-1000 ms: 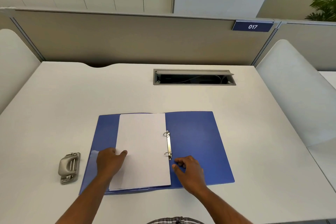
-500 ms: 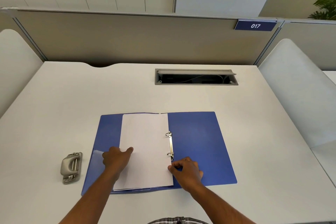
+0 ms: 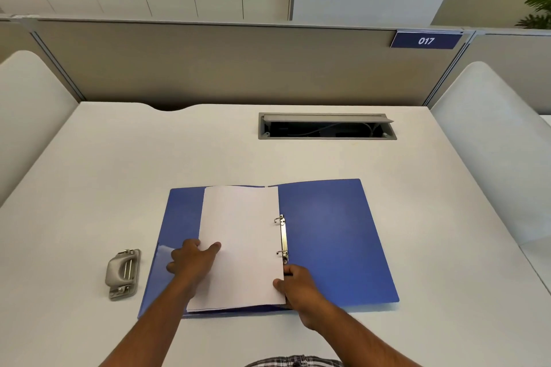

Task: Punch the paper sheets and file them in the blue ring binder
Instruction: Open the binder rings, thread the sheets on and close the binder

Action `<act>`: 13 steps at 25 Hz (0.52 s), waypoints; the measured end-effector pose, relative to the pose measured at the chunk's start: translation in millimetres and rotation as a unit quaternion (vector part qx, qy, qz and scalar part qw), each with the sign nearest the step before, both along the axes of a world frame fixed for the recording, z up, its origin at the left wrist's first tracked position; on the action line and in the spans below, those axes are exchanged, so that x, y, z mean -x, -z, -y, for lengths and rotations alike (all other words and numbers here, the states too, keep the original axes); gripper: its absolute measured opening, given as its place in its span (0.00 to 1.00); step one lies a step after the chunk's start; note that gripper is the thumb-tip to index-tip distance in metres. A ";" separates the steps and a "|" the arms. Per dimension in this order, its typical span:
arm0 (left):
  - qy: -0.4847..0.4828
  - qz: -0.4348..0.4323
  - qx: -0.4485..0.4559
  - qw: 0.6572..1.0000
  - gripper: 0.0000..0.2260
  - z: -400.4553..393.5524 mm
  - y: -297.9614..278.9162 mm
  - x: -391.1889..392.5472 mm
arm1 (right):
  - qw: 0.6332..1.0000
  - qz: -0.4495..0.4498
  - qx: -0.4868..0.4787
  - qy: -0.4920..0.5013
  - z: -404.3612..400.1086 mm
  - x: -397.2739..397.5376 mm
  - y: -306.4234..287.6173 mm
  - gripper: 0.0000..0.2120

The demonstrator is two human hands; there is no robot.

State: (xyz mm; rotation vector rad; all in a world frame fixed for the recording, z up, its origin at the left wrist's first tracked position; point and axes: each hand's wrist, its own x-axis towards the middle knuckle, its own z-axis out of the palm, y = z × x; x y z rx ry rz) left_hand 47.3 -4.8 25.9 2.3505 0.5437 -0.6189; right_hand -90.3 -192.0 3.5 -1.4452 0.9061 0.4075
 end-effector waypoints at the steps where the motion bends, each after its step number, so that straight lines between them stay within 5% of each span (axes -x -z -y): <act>1: -0.008 0.004 0.001 1.000 0.30 0.8 -2.0 1.0 | 0.999 -0.002 -0.045 0.019 1.4 -0.4 -0.8 0.09; 4: -0.015 -0.003 -0.003 1.000 0.33 1.9 -5.0 3.2 | 0.988 -0.011 -0.144 0.058 6.9 -1.2 -6.0 0.11; 7: -0.051 -0.044 0.123 0.990 0.35 -3.2 0.3 2.0 | 0.979 -0.017 -0.189 0.076 9.1 -1.8 -3.8 0.13; 9: -0.082 -0.020 0.237 0.968 0.26 -9.3 1.6 -1.1 | 0.983 -0.020 -0.169 0.065 8.8 -2.7 -1.3 0.13; 13: -0.046 0.027 0.280 0.959 0.09 -9.0 -22.0 -3.0 | 0.999 -0.010 -0.046 0.025 7.3 1.2 -2.8 0.07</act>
